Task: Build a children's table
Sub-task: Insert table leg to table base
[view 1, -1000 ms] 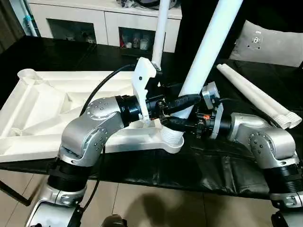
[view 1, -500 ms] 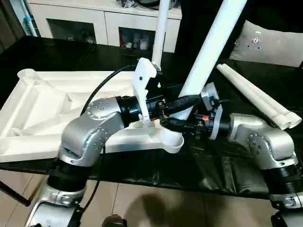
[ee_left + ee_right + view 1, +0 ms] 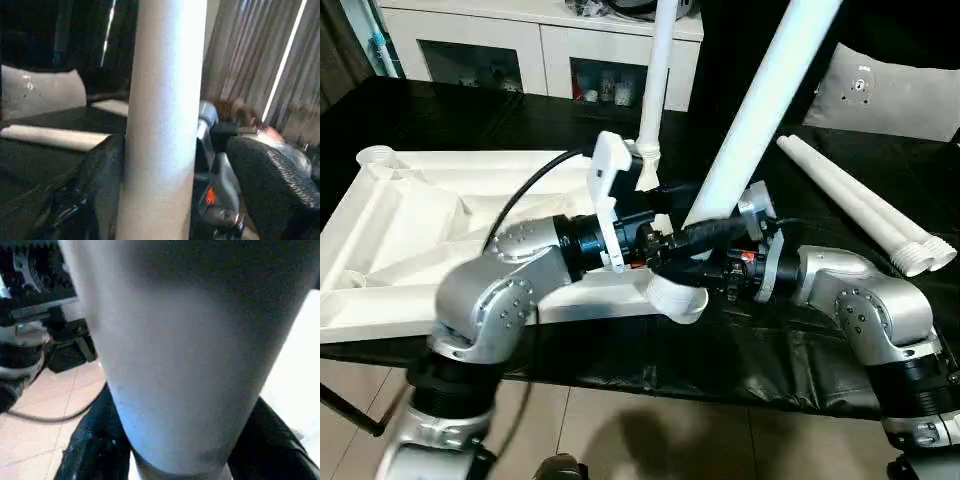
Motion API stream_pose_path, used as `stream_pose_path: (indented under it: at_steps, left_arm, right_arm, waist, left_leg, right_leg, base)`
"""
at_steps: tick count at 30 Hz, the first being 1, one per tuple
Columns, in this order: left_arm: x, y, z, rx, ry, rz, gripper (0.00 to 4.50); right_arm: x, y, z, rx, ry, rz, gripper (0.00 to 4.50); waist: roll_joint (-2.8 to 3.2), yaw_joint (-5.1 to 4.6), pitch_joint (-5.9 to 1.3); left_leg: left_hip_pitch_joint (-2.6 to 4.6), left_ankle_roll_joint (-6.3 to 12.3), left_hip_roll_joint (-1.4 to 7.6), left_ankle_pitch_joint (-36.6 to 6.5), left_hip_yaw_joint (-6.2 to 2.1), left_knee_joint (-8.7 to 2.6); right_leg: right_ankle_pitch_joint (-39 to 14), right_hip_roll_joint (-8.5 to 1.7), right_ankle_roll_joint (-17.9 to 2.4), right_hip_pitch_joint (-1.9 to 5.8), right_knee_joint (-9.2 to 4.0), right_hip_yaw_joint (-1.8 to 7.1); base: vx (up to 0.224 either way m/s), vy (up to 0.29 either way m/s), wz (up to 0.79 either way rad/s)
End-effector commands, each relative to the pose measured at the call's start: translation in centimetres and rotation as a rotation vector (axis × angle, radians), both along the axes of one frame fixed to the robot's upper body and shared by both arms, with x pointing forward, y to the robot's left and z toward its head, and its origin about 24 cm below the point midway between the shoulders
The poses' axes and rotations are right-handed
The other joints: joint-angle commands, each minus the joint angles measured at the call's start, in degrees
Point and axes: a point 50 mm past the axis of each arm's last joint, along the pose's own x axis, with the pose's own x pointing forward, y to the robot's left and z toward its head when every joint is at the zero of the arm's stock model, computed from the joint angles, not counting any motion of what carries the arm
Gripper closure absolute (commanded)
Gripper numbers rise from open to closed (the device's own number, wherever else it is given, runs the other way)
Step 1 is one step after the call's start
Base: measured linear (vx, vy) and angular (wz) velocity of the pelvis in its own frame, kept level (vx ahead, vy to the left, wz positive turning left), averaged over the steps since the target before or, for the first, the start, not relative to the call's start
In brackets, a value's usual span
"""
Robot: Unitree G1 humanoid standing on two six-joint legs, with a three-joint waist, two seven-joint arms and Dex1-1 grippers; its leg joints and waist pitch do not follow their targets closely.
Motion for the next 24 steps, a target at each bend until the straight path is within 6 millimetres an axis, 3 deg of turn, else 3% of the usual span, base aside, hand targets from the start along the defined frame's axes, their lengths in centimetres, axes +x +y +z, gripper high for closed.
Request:
stream_pose_path:
  at_steps: [1, 6, 10, 14, 15, 16, 20, 23, 24]
  left_arm:
    - [-0.7, -0.9, 1.9, -0.158, -0.031, -0.066, 0.57]
    - [1.0, 0.2, 2.5, -0.361, 0.090, 0.048, 0.40]
    - [1.9, 1.3, 2.1, -0.342, 0.093, 0.116, 0.40]
    - [2.6, 2.6, 0.4, -0.104, 0.035, 0.186, 0.40]
    - [2.7, 3.4, -1.0, 0.081, -0.011, 0.203, 0.40]
    - [2.8, 3.8, -1.5, 0.149, -0.028, 0.205, 0.40]
    - [2.6, 4.7, -2.9, 0.320, -0.082, 0.181, 0.40]
    - [2.0, 5.9, -5.2, 0.530, -0.154, 0.078, 0.40]
    - [1.9, 6.1, -5.5, 0.558, -0.164, 0.069, 0.67]
  right_arm:
    - [0.5, -1.1, -0.7, -0.005, 0.027, -0.124, 2.54]
    - [0.9, -1.2, -0.8, 0.039, 0.072, -0.233, 2.54]
    - [0.8, -1.3, -0.9, 0.022, 0.059, -0.262, 2.58]
    - [1.1, -2.0, -1.4, -0.056, 0.000, -0.339, 2.58]
    - [1.6, -2.5, -1.7, -0.117, -0.027, -0.426, 2.58]
    - [1.9, -2.7, -1.8, -0.143, -0.035, -0.465, 2.58]
    - [2.2, -3.0, -2.1, -0.180, -0.048, -0.542, 2.58]
    - [2.0, -2.6, -2.1, -0.165, -0.086, -0.552, 2.58]
    - [2.0, -2.5, -2.0, -0.156, -0.092, -0.537, 2.58]
  waist:
    - [-0.09, -0.02, -4.32]
    - [-0.16, 0.01, -4.31]
    - [-0.17, -0.12, -4.20]
    - [0.26, -0.28, -4.39]
    - [0.40, -0.28, -4.40]
    - [0.43, -0.39, -4.37]
    - [0.80, -0.37, -4.36]
    - [0.89, -0.58, -4.36]
    - [0.93, -0.54, -4.34]
  left_leg:
    - [1.08, -1.46, 2.40, -9.2, -0.63, -3.79]
    - [1.15, -1.83, 2.22, -10.2, -0.68, -3.79]
    - [0.99, -1.59, 2.16, -10.2, -0.79, -4.00]
    - [1.35, -2.29, 2.35, -9.0, -0.96, -4.16]
    - [1.41, -2.59, 2.36, -9.1, -0.98, -4.18]
    - [1.45, -3.05, 2.24, -9.3, -0.93, -4.29]
    - [1.74, -4.00, 2.32, -10.4, -0.88, -4.39]
    - [1.73, -4.32, 2.34, -11.6, -0.88, -4.58]
    - [1.74, -4.22, 2.39, -11.9, -0.86, -4.59]
  right_leg:
    - [-6.4, -4.18, -10.8, 2.50, -4.77, 2.84]
    - [-7.8, -4.01, -11.5, 2.50, -4.94, 2.68]
    - [-9.7, -3.95, -8.2, 2.66, -5.37, 2.77]
    - [-8.2, -3.74, -6.3, 2.26, -5.17, 2.82]
    - [-7.9, -3.80, -6.3, 2.26, -5.12, 2.81]
    - [-8.5, -3.66, -5.7, 2.16, -5.01, 2.84]
    - [-7.7, -3.81, -6.9, 1.96, -4.91, 2.90]
    - [-7.7, -3.83, -7.1, 1.92, -4.67, 2.92]
    - [-7.4, -3.95, -7.3, 1.93, -4.77, 2.99]
  base:
    - [0.000, 0.000, 0.00]
    - [0.000, 0.000, 0.00]
    - [0.000, 0.000, 0.00]
    - [0.000, 0.000, 0.00]
    - [0.000, 0.000, 0.00]
    - [0.000, 0.000, 0.00]
    - [0.000, 0.000, 0.00]
    - [0.000, 0.000, 0.00]
    - [0.000, 0.000, 0.00]
